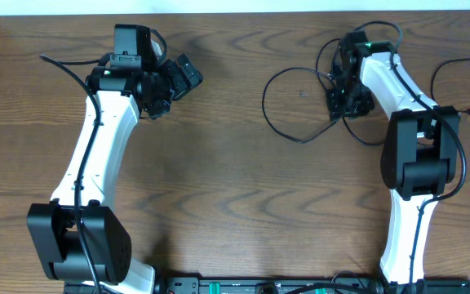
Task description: Untangle cables
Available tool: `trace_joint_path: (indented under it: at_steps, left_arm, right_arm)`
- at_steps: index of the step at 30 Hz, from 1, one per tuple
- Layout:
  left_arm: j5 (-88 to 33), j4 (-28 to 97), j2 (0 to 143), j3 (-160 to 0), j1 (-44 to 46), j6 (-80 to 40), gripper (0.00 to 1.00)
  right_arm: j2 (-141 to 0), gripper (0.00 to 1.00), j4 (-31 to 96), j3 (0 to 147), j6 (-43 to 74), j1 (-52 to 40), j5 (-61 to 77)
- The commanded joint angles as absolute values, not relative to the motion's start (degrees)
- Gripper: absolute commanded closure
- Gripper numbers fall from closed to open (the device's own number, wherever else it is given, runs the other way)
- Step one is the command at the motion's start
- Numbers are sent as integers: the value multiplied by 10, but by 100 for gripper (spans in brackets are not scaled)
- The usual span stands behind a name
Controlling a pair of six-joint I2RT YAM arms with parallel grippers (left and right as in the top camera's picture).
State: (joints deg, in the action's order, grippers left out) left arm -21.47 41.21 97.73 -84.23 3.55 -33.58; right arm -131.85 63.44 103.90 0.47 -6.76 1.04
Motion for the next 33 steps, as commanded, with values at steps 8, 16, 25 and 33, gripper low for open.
trace_joint_path:
  at_steps: [8, 16, 25, 33]
  left_arm:
    - [-209, 414, 981, -843, 36, -330, 0]
    - [-209, 414, 981, -843, 36, -330, 0]
    - [-209, 414, 981, -843, 36, -330, 0]
    - [-209, 414, 981, -843, 36, -330, 0]
  right_arm:
    - [-1323, 99, 603, 1020, 38, -75, 3]
    - [-1239, 99, 699, 1316, 60, 26, -20]
    - [-1161, 99, 623, 1452, 108, 253, -86]
    - [-1212, 99, 610, 1422, 121, 352, -75]
